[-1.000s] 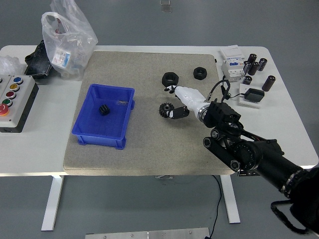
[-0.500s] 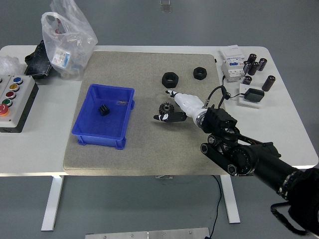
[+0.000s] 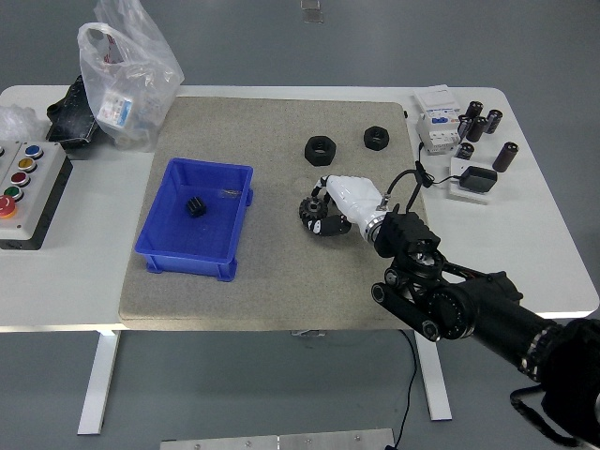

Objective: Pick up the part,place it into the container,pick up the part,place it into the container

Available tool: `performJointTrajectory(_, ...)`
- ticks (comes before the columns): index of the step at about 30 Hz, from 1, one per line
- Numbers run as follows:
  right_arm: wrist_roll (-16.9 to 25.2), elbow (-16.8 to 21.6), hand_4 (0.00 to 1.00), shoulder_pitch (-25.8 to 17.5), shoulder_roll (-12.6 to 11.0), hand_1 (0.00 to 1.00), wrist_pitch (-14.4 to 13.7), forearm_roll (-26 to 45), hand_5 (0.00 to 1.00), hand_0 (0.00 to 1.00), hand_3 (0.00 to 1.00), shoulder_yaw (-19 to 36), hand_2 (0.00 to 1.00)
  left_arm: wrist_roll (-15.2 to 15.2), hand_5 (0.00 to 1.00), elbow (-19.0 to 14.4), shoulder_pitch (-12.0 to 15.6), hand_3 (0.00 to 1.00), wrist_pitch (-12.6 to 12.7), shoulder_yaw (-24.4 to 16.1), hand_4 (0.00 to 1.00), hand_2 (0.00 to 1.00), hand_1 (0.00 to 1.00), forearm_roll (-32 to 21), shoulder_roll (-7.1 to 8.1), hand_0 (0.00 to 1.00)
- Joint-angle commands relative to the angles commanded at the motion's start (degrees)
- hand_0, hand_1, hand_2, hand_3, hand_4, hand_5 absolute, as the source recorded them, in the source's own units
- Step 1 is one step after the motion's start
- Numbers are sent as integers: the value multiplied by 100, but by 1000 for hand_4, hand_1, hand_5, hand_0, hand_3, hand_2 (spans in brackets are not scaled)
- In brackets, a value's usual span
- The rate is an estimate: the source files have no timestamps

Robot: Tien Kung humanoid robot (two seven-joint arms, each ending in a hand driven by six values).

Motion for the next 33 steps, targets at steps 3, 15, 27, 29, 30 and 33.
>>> performJointTrajectory(3,-8,3,302,-18,-3,519,-65,-71,2,367,483,-60,387,0,228,0,1,707,-1,-11,618,560,546,11,-5,661)
performJointTrajectory(15,-30,1101,247,105,-296,513,-276,-390,2,362,465,-3,378,-5,227,0,9,707,-2,-84,616,561,546,69,-17,661)
performJointTrajectory(27,235,2356,535,507,27,535,-547,-9,7,398,555,-1227,544,1,230,0,-7,708,0,-21,618,561,546,7,-2,661)
performJointTrajectory(29,274,2373,535,518,35,535,-611,69,7,398,555,-1359,544,10,230,0,-7,708,1,-21,618,561,546,4,-2,661)
performJointTrajectory(30,284,2376,535,519,35,535,-635,94,7,398,555,-1400,544,14,230,0,-6,708,1,-24,618,561,546,8,-2,661)
performJointTrajectory(33,317,2359,470,504,35,564,-665,222,52,389,620,-1459,599,23,233,0,-9,708,2,-17,619,561,545,9,0,661)
